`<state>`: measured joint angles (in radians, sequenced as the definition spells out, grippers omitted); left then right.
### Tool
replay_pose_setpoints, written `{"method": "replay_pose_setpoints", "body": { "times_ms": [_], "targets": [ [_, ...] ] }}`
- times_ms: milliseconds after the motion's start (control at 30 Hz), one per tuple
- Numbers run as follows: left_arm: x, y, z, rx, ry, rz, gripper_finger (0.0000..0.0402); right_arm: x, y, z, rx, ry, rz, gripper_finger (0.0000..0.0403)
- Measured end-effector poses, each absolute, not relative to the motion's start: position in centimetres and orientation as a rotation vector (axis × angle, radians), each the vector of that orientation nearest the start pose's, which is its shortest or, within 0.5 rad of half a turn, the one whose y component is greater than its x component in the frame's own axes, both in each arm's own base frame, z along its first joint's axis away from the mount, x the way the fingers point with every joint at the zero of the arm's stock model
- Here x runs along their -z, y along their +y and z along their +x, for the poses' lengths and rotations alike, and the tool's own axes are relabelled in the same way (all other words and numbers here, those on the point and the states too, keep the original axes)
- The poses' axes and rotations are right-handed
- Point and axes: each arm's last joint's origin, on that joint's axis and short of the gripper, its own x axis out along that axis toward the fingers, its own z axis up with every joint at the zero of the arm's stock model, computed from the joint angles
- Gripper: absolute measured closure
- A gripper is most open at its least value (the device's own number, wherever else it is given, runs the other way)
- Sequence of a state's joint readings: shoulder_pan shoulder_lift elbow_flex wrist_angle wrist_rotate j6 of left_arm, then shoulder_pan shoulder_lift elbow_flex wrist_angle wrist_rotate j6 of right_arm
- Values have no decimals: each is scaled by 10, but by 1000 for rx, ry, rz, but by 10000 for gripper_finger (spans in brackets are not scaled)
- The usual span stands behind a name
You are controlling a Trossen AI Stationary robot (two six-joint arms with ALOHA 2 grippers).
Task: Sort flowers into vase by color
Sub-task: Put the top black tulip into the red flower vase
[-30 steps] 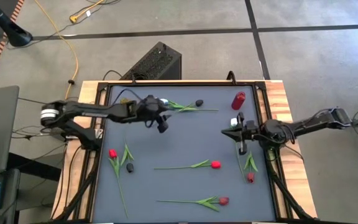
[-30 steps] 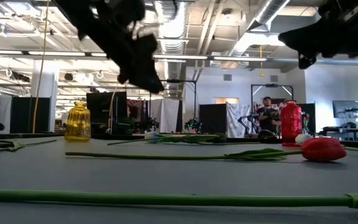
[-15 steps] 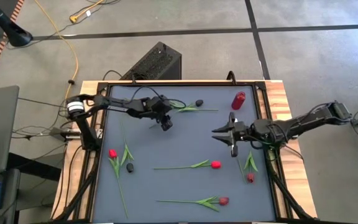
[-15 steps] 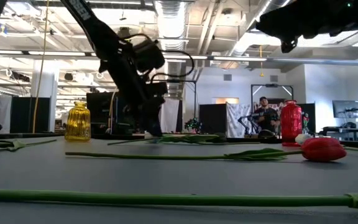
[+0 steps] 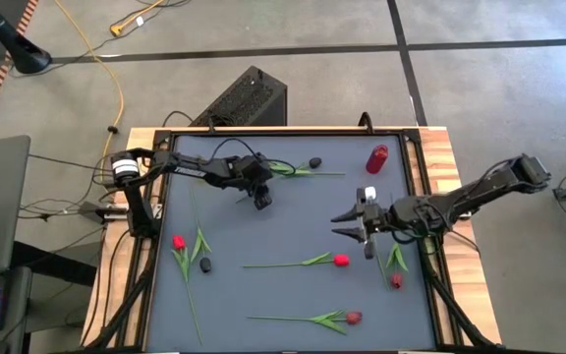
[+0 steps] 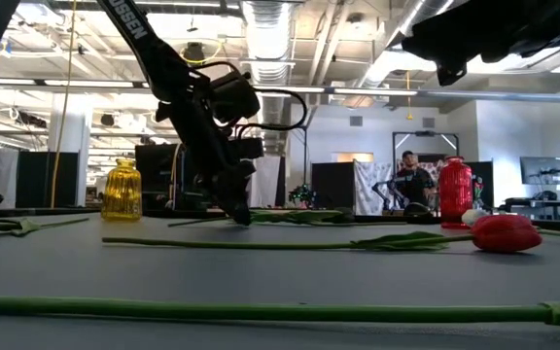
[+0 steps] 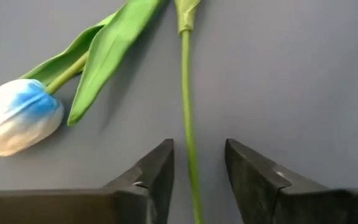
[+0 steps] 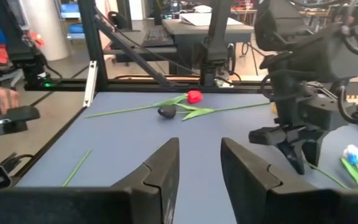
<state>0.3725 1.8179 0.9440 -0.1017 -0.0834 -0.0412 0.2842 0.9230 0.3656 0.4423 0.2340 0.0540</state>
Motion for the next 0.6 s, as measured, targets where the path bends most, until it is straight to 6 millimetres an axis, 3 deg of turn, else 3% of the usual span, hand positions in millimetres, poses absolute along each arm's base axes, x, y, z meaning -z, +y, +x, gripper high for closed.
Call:
{"method": "replay_pose_setpoints", "body": {
  "times_ms": [233, 433, 600],
  "targets": [
    [-130, 127, 317, -444, 976, -186, 389, -224, 51, 189, -59, 112, 22, 262],
    [-141, 130, 326, -428, 948, -177, 394, -225, 51, 189, -61, 113, 49, 262],
    [-156, 130, 337, -293, 898, -191, 399, -225, 56, 187, -84, 113, 48, 262]
  ]
}}
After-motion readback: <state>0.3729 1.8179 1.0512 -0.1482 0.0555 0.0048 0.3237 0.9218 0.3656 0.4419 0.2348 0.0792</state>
